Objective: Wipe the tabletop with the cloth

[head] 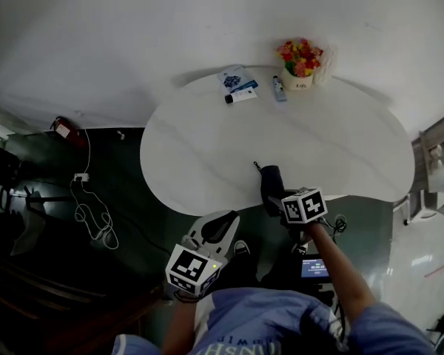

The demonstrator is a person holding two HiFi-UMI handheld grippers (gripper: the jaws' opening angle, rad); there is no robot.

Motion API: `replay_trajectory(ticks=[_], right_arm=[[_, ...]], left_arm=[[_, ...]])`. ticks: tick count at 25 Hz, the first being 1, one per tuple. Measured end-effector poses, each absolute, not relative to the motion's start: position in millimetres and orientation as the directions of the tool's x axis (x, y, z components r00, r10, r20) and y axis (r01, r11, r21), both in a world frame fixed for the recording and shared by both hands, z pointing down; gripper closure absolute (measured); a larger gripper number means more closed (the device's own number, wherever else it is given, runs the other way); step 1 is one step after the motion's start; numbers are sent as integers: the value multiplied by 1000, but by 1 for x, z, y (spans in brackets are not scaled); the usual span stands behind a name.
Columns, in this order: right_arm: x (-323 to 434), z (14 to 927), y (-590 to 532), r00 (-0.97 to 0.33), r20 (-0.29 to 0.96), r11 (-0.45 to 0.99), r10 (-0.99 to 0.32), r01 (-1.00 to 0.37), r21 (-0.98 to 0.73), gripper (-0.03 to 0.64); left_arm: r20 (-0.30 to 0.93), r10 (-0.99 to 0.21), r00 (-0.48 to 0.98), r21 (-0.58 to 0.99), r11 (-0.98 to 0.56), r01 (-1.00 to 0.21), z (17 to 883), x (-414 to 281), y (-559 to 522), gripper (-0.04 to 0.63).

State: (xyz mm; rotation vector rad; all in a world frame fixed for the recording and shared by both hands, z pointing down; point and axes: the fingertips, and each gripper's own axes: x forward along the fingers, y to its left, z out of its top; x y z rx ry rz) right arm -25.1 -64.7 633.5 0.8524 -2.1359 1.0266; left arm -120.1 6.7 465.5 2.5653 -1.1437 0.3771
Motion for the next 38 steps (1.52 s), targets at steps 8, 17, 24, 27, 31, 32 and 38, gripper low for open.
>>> replay_trajectory(ticks=[8, 17, 24, 27, 31, 32, 38], right_arm=[[135, 636, -76, -530, 763, 342, -372, -842, -418, 543], [311, 641, -68, -433, 791, 218, -432, -901, -375, 543], [429, 646, -54, -341, 812, 110, -473, -938, -329, 543], [471, 647, -49, -298, 817, 52, -494, -948, -314, 543], [514, 649, -41, -250, 826, -4, -506, -956, -292, 543], [523, 649, -39, -237, 830, -10, -505, -960, -280, 543], [549, 645, -34, -215, 827, -27, -519, -963, -268, 543]], left_arm=[[360, -594, 720, 186, -710, -679, 463, 1, -17, 580], [343, -517, 784, 193, -778, -598, 463, 144, -26, 580], [358, -470, 807, 198, -806, -557, 470, 211, -15, 580], [366, -458, 810, 194, -814, -548, 471, 228, -13, 580], [376, -446, 812, 185, -823, -537, 469, 241, -12, 580], [379, -444, 812, 182, -824, -536, 469, 242, -12, 580], [403, -452, 796, 169, -818, -550, 468, 244, -10, 580]])
